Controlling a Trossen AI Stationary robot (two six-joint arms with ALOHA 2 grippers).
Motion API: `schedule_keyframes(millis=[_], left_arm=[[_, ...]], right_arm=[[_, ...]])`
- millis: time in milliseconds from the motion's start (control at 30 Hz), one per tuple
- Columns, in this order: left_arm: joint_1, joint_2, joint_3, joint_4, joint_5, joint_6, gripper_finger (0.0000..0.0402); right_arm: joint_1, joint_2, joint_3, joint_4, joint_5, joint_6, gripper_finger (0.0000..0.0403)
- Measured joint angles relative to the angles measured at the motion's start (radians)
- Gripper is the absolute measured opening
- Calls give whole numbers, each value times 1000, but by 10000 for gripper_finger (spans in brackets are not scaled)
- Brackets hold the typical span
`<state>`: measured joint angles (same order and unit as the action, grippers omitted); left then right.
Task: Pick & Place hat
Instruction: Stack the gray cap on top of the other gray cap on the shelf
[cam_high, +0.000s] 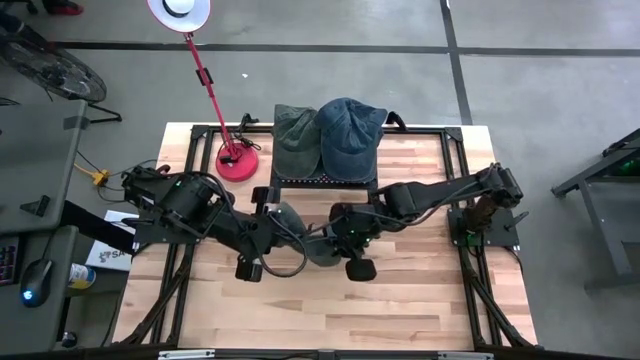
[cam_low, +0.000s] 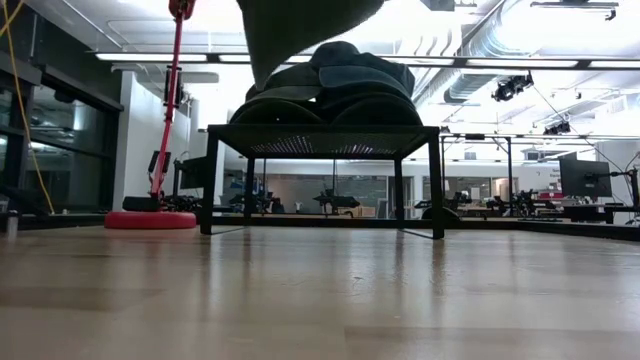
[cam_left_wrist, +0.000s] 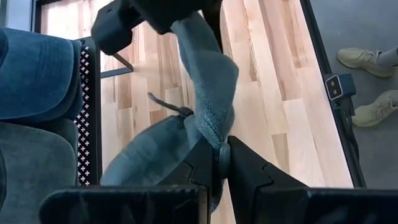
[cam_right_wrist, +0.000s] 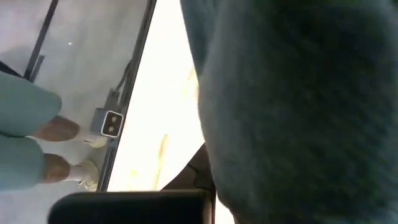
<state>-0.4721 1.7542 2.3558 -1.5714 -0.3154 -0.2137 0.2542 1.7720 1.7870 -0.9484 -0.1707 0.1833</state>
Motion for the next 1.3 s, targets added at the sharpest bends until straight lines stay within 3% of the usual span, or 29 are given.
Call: schedule_keyframes(millis=[233, 567, 867, 1300], left_arm=[[0, -2, 0, 1, 1, -4, 21], [43, -36, 0, 1, 7, 35, 21], [221, -67, 0, 0, 119, 181, 21], [431, -143, 0, 80, 235, 431, 21]], right_arm=[[3, -38, -4, -20, 22, -2, 73], [1, -177, -4, -104, 216, 41, 137], [1, -281, -2, -161, 357, 81, 146], [1, -327, -2, -261, 393, 95, 140]])
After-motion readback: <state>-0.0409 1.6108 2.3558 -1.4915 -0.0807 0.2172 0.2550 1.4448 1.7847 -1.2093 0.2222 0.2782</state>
